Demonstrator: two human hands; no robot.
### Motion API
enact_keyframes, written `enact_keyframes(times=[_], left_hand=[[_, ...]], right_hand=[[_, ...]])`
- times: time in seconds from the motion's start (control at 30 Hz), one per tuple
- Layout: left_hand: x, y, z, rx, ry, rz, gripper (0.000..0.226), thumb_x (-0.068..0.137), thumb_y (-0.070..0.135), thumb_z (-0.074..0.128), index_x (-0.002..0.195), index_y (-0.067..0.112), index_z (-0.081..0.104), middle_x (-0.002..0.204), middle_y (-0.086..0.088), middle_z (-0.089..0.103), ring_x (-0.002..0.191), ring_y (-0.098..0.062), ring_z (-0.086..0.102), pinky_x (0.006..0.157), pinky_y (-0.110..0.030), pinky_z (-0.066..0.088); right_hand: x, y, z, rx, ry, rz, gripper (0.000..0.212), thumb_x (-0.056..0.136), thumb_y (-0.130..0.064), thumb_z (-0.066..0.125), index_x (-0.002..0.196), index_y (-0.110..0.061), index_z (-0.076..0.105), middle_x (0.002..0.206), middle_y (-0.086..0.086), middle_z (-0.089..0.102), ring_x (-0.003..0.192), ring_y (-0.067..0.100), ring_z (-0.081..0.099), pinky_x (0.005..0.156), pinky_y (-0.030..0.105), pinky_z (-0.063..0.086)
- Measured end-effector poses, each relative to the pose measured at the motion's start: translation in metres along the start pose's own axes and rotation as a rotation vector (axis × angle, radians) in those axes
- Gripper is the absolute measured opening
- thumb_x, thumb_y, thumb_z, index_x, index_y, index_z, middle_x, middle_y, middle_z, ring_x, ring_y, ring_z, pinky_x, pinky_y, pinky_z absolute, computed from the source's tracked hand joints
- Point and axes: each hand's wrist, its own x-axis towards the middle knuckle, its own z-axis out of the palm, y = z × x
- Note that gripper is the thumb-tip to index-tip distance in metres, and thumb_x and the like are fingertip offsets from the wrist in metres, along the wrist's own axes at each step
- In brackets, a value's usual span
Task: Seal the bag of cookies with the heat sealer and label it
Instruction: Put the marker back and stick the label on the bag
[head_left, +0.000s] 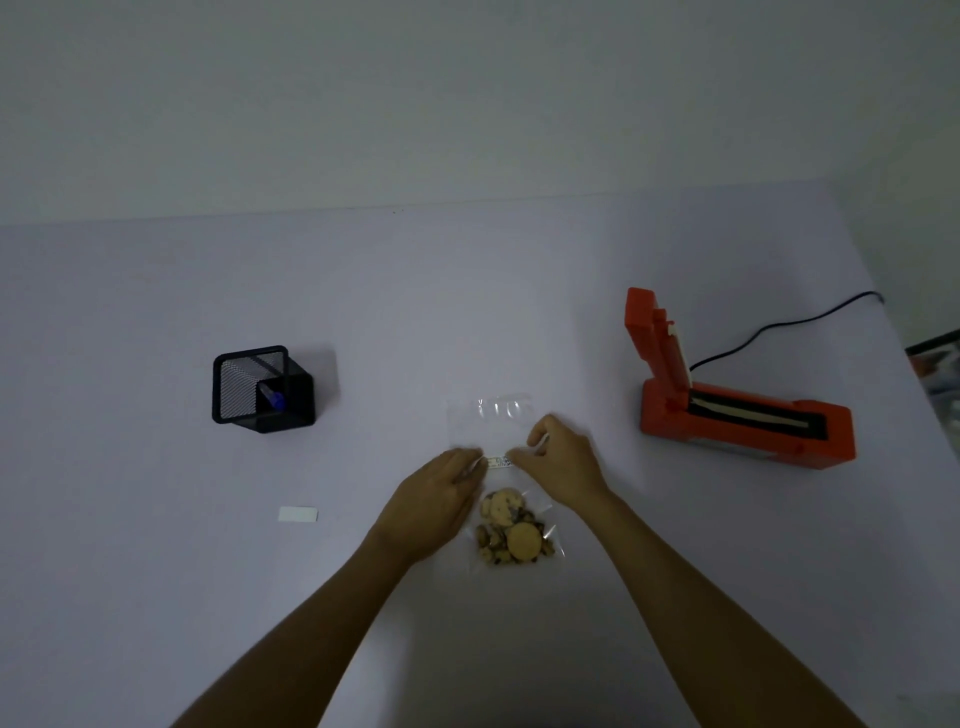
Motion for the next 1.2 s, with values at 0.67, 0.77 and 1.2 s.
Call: enact_keyframes(times=[0.67, 0.77, 1.2], left_hand=[[-0.002, 0.006, -0.002, -0.005, -0.028, -0.001, 0.043, 0.094, 0.026, 0.039, 0.127, 0.005, 0.056, 0.129, -0.013, 0.056, 0.114, -0.023, 0.056, 0.092, -0.027, 0.05], [-0.006, 0.006, 0.003, 0.0, -0.049, -0.008, 0.045, 0.094, 0.025, 0.039, 0.132, 0.005, 0.052, 0.135, -0.011, 0.053, 0.121, -0.025, 0.052, 0.097, -0.033, 0.05], [-0.027, 0.057, -0.007, -0.518, 0.236, -0.856, 0.038, 0.097, 0.013, 0.048, 0.134, 0.009, 0.046, 0.13, -0.01, 0.049, 0.109, -0.022, 0.056, 0.087, -0.025, 0.045]], right_hand=[[-0.007, -0.004, 0.002, -0.048, -0.007, -0.048, 0.043, 0.074, -0.033, 0.078, 0.093, -0.017, 0.043, 0.067, -0.005, 0.05, 0.056, 0.009, 0.046, 0.047, 0.02, 0.032], [-0.007, -0.004, 0.003, -0.057, -0.013, -0.053, 0.038, 0.078, -0.028, 0.075, 0.094, -0.017, 0.043, 0.066, -0.005, 0.05, 0.055, 0.008, 0.046, 0.049, 0.022, 0.036], [-0.037, 0.025, -0.015, 0.151, 0.066, 0.056, 0.02, 0.085, -0.03, 0.069, 0.094, -0.014, 0.06, 0.081, -0.006, 0.064, 0.072, 0.007, 0.062, 0.062, 0.015, 0.046]])
